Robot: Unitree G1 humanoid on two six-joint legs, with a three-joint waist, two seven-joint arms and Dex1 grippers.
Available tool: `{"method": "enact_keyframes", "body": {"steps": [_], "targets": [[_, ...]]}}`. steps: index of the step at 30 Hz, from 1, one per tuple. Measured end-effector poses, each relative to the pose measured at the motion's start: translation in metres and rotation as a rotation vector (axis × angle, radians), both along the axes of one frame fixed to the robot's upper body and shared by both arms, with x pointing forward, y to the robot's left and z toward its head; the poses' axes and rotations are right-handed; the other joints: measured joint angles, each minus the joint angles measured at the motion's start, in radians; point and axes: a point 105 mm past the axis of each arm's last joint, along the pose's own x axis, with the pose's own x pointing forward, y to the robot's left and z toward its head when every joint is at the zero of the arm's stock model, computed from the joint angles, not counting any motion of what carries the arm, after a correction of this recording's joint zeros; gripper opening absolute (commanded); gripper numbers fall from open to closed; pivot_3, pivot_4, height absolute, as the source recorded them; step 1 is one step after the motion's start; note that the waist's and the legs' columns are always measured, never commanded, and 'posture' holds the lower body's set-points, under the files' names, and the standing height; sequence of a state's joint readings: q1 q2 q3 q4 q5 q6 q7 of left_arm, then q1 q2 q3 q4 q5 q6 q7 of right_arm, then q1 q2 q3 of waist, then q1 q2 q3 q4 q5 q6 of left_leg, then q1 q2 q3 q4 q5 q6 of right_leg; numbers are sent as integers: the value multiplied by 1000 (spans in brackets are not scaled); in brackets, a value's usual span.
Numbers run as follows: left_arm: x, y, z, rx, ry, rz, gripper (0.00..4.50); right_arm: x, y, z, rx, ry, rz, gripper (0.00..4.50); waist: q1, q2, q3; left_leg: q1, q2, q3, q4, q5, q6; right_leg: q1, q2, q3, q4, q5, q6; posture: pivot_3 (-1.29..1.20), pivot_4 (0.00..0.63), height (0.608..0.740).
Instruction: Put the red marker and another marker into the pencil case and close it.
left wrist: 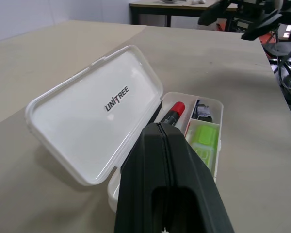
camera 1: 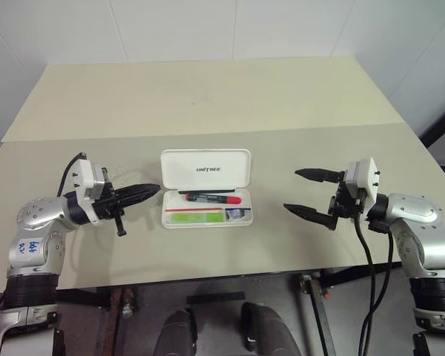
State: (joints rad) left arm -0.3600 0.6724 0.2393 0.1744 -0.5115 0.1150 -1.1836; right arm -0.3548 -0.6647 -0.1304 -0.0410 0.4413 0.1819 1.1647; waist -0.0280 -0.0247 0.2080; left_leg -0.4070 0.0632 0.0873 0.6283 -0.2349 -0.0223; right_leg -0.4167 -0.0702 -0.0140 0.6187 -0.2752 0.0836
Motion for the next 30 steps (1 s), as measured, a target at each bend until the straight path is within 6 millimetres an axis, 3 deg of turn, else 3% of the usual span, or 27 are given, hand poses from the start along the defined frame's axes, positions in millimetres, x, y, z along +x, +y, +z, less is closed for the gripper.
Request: {"method": "enact_keyframes", "body": {"steps": [5,15,23,30], "targets": [[13,1,10,-92,-59,81,56,2,1,5,-1,-23,3,4500,1,0,0,0,0,0,1,0,0,0,0,0,1,0,1,0,150,740],[58,6,30,-385,-130,343,56,3,0,5,-12,-31,-13,4500,3,-2,0,0,0,1,3,0,0,0,2,2,1,2,3,0,150,740],[93,-6,13,-337,-80,478,56,1,0,0,-11,-26,-34,4500,2,-3,0,0,0,3,2,0,0,0,3,3,0,2,3,0,150,740],[99,-23,5,-273,-41,421,56,-2,2,2,-12,-37,-41,4500,3,-3,0,0,1,3,3,-1,-1,0,5,3,0,2,3,0,150,740]]}}
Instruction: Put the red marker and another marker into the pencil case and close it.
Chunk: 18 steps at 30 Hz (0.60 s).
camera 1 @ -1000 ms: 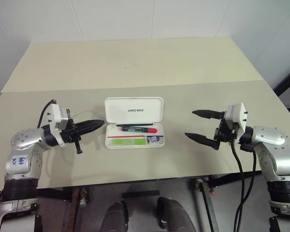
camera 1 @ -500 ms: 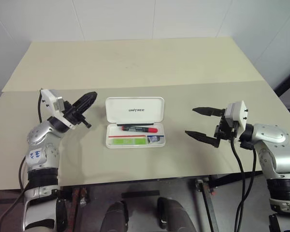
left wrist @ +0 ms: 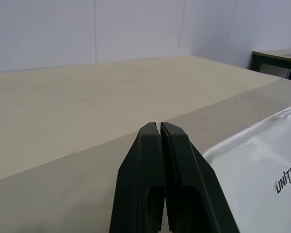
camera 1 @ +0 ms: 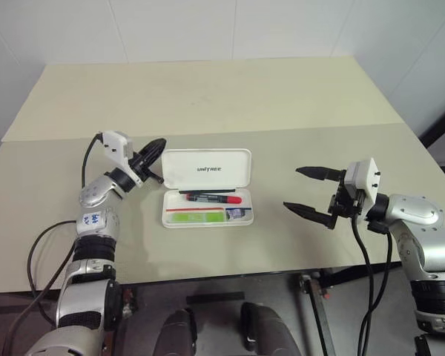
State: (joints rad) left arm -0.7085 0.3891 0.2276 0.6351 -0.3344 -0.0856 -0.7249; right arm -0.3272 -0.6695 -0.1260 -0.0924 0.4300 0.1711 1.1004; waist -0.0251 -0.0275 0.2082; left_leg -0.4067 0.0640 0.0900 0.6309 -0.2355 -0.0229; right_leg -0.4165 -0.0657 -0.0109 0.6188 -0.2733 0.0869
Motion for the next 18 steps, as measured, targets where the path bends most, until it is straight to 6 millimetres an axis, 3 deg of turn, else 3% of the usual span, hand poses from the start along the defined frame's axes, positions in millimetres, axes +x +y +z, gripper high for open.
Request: {"method": "enact_keyframes", "body": {"steps": [13,18], "targets": [[-25,-5,9,72,-41,-249,56,-4,2,-3,5,2,-13,4500,24,0,0,0,0,0,1,-1,0,0,0,0,-1,0,0,0,150,740],[-49,-16,1,224,-10,-453,56,-4,3,-3,8,2,-11,4500,24,0,0,0,0,0,0,-1,0,0,0,0,-1,0,-1,0,150,740]]}}
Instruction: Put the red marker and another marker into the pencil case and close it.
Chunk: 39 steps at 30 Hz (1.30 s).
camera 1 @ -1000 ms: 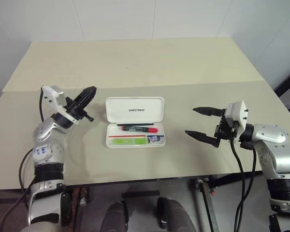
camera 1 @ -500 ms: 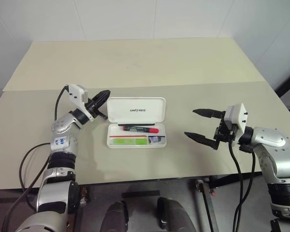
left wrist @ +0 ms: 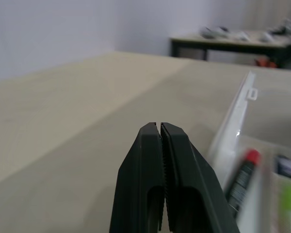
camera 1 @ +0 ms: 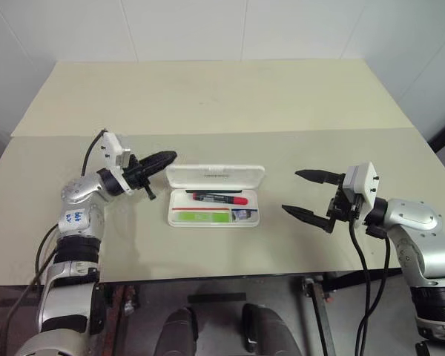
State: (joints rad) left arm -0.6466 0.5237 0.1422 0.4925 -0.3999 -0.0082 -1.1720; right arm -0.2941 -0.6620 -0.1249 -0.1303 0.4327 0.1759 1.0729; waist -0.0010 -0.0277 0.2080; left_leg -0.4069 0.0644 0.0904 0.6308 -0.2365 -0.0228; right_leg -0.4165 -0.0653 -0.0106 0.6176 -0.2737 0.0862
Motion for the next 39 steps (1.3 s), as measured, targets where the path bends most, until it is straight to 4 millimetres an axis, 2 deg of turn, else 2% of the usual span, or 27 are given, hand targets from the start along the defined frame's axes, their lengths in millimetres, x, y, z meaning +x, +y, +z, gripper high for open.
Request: {"method": "enact_keyframes", "body": {"steps": [9,17,28,33,37,39], "targets": [[-22,-21,-23,200,93,-193,56,1,1,1,10,-5,-7,4500,-3,0,0,0,1,0,0,0,0,0,1,1,1,0,-1,0,150,740],[-30,-30,-47,289,187,-230,56,-3,4,2,12,-12,3,4500,-3,0,0,0,1,0,1,0,0,0,1,1,1,0,-1,0,150,740],[-33,-34,-51,469,140,-269,56,-7,8,4,18,-21,-9,4500,-3,0,-2,2,1,0,1,0,0,0,0,2,2,-1,-2,0,150,740],[-34,-38,-52,463,138,-287,56,-7,9,3,28,-21,-14,4500,-3,1,-3,2,1,1,1,0,0,0,0,2,2,-1,-2,0,150,740],[-35,-48,-51,362,171,-291,56,-7,10,2,32,-17,-8,4500,0,1,-3,2,1,0,2,0,0,0,0,2,2,-1,-1,0,150,740],[-33,-47,-45,246,201,-241,56,-6,11,2,31,-15,-3,4500,-2,1,-2,1,1,0,2,0,0,0,0,2,2,-1,-1,0,150,740]]}}
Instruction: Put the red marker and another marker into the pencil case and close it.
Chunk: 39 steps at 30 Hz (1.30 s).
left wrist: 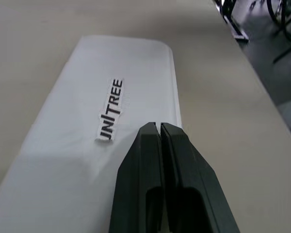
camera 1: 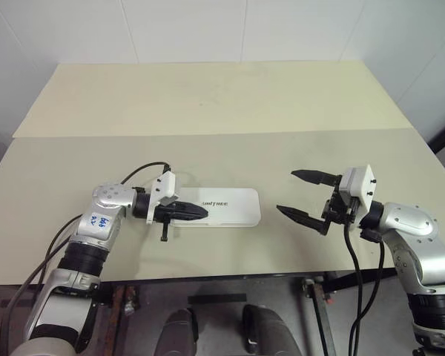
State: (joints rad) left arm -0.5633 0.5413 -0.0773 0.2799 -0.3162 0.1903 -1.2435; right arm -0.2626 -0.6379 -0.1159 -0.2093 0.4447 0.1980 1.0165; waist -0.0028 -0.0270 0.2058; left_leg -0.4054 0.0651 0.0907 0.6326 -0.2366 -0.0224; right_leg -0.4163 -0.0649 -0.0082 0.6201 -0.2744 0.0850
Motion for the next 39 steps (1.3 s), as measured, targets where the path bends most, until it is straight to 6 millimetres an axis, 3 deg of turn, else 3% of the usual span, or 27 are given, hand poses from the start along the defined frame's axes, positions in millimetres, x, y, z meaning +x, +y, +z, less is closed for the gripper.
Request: {"method": "enact_keyframes", "body": {"steps": [7,13,26,39], "targets": [[-1,27,44,-196,-94,133,56,3,-5,-2,-5,25,16,4500,-7,-1,0,0,1,0,-1,0,0,0,1,0,0,0,0,0,150,740],[-16,60,45,-181,-95,241,56,7,-13,-3,-15,32,5,4500,-12,-1,0,0,1,0,-1,0,0,0,1,0,0,0,0,0,150,740],[-30,74,39,-162,-68,311,4382,10,-34,0,-24,3,-7,4500,-24,-1,0,1,1,0,-2,0,-1,0,-1,0,-1,0,-1,0,150,740],[-19,65,52,-197,-209,302,4449,12,-42,-2,-35,-10,-13,4500,-25,-1,0,1,1,1,-2,0,-1,0,0,1,-1,0,-1,0,150,740]]}}
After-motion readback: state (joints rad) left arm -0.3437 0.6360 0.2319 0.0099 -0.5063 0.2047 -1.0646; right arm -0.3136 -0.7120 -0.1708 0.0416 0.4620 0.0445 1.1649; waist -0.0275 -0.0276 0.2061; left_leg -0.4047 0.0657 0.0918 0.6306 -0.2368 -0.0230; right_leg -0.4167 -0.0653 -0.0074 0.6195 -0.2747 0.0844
